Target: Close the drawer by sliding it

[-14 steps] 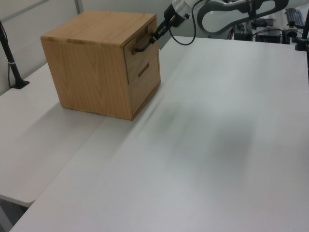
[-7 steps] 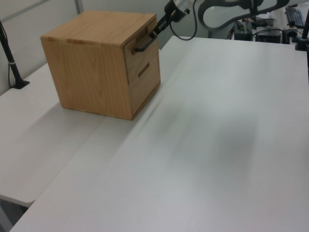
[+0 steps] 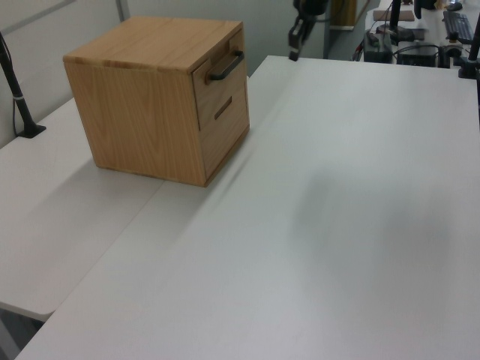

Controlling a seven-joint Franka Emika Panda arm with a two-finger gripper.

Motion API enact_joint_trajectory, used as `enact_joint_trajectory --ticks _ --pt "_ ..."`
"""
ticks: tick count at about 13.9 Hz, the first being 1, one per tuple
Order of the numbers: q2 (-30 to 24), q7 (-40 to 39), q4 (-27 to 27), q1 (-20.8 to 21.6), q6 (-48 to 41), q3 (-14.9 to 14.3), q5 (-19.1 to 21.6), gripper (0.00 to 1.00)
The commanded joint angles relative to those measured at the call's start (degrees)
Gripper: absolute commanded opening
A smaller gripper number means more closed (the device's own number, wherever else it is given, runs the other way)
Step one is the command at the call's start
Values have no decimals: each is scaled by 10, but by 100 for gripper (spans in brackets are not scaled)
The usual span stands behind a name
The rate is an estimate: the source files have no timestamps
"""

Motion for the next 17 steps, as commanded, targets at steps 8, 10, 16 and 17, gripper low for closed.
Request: enact_joint_trajectory --ticks 8,10,16,17 --pt "-167 49 -141 -1 -145 -48 83 0" --pt "-197 32 -179 -6 -119 -55 85 0" --pt "-188 -34 -165 -18 -116 -55 68 45" --pt "-188 -42 -162 -18 -116 -55 61 99"
